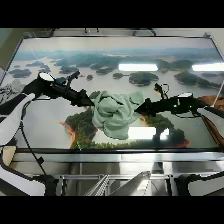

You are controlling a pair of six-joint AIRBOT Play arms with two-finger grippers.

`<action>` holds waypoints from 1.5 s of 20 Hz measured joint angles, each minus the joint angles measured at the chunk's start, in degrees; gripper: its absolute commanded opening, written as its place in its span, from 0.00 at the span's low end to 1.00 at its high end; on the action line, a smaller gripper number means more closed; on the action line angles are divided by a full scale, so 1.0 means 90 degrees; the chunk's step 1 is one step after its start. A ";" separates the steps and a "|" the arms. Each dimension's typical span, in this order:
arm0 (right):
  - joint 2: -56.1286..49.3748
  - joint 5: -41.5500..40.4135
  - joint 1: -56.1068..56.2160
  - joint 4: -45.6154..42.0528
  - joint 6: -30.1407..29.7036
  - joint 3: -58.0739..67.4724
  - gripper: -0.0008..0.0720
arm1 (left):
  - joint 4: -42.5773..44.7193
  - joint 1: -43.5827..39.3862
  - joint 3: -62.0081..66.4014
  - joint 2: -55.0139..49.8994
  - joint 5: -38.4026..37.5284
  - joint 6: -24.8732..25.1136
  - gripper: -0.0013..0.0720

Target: Fold the shirts.

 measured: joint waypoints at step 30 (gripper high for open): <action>0.2166 -0.0151 -0.1035 -0.1768 0.0386 0.2368 0.04 | 0.0991 0.1146 -0.0117 0.3291 -0.0425 -0.0039 0.03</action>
